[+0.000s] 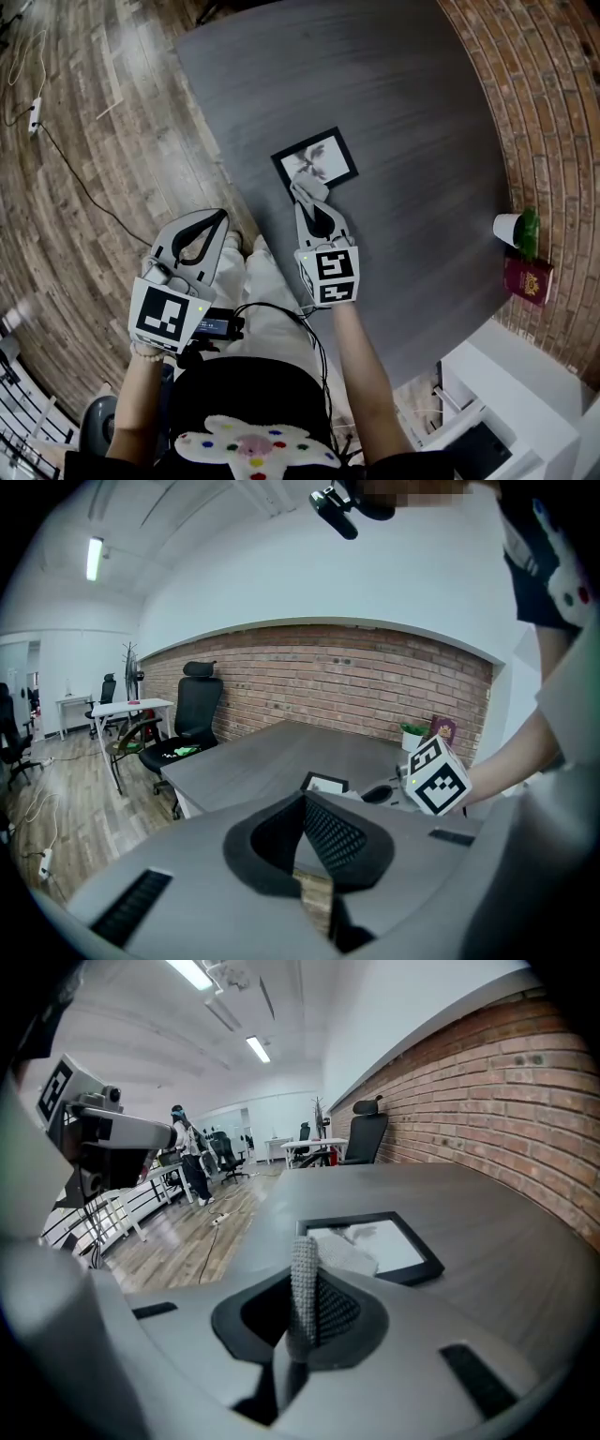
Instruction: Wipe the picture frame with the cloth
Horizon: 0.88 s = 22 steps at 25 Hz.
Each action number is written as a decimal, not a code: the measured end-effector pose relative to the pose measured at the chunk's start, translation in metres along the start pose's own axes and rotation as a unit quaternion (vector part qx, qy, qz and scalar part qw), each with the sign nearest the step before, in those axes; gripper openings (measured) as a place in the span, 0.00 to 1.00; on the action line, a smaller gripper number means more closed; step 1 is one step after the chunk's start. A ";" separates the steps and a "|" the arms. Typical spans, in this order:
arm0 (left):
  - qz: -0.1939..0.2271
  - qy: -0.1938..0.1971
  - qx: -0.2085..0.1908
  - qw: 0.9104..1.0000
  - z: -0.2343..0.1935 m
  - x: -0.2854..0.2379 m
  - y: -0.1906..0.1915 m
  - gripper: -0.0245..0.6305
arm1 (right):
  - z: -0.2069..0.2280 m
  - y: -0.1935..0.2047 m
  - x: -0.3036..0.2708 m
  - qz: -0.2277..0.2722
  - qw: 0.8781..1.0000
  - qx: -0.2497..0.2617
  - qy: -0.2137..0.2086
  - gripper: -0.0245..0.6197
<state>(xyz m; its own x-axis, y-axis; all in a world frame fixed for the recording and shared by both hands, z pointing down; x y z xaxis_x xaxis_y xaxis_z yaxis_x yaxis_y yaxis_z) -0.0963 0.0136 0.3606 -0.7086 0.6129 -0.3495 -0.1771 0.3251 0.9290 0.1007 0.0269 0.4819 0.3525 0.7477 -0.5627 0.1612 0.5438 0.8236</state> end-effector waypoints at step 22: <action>-0.003 0.007 -0.005 1.000 0.003 -0.002 -0.002 0.05 | 0.090 0.009 0.017 0.006 0.986 -0.058 0.153 0.08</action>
<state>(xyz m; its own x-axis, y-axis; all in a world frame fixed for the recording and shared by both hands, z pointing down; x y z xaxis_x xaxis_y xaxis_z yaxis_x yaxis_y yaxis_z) -0.0922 0.0144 0.3595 -0.7177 0.6005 -0.3526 -0.1880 0.3205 0.9284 0.1910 0.0101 0.4861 0.0551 0.8246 -0.5630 0.0468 0.5611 0.8264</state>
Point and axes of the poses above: the fingertips, and each gripper's own axes: x backward along the fingers, z to its right, y out of its underside, the point moved 6 cm from there along x, backward along the fingers, and after that the axes turned 5 degrees about z, right-handed, at the moved point
